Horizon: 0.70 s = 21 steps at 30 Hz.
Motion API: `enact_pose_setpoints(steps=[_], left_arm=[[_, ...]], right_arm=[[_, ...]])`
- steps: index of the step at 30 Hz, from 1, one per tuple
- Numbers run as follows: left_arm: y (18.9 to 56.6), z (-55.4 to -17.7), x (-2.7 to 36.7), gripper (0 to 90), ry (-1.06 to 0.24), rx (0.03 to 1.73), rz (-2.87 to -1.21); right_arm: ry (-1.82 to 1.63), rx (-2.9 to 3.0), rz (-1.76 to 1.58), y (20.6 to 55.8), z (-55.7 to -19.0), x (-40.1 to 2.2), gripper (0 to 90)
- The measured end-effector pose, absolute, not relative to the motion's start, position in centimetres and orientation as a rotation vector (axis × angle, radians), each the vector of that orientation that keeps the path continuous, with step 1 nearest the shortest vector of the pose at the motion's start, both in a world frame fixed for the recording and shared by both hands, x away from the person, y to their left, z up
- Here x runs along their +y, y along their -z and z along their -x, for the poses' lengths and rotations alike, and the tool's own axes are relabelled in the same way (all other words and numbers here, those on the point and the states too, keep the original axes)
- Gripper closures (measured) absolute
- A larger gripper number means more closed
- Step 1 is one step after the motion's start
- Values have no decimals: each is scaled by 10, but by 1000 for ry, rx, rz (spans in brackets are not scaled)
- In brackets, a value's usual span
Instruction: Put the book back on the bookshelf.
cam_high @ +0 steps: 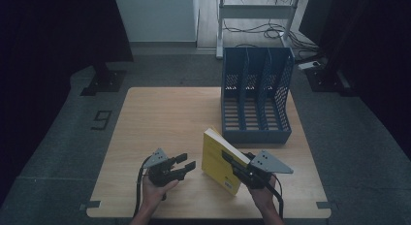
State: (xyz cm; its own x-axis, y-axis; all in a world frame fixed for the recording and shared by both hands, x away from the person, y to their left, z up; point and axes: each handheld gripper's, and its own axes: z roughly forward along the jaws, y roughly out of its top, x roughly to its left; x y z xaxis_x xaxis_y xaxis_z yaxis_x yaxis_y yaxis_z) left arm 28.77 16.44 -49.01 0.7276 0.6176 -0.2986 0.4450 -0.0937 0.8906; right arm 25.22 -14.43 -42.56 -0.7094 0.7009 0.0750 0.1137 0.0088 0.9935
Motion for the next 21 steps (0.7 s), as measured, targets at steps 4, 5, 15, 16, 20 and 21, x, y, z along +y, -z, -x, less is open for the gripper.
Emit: enact_pose_setpoints(steps=[4, 5, 15, 16, 20, 21], left_arm=[[491, -288, 165, 465, -170, 856, -1726], [491, -289, 165, 465, -168, 859, -1725], [493, -291, 168, 462, -177, 884, -1736], [493, -291, 168, 461, -177, 886, -1738], [495, -292, 170, 459, -176, 903, -1741], [495, -293, 170, 459, -177, 908, -1741]], right_arm=[[-1745, 1836, -840, 425, -252, -146, 746], [-1744, 1835, -841, 425, -252, -146, 746], [-1734, 1817, -855, 424, -252, -149, 746], [-1733, 1816, -856, 424, -252, -149, 746], [-1731, 1809, -862, 423, -252, -149, 746], [-1731, 1807, -863, 423, -252, -150, 746]])
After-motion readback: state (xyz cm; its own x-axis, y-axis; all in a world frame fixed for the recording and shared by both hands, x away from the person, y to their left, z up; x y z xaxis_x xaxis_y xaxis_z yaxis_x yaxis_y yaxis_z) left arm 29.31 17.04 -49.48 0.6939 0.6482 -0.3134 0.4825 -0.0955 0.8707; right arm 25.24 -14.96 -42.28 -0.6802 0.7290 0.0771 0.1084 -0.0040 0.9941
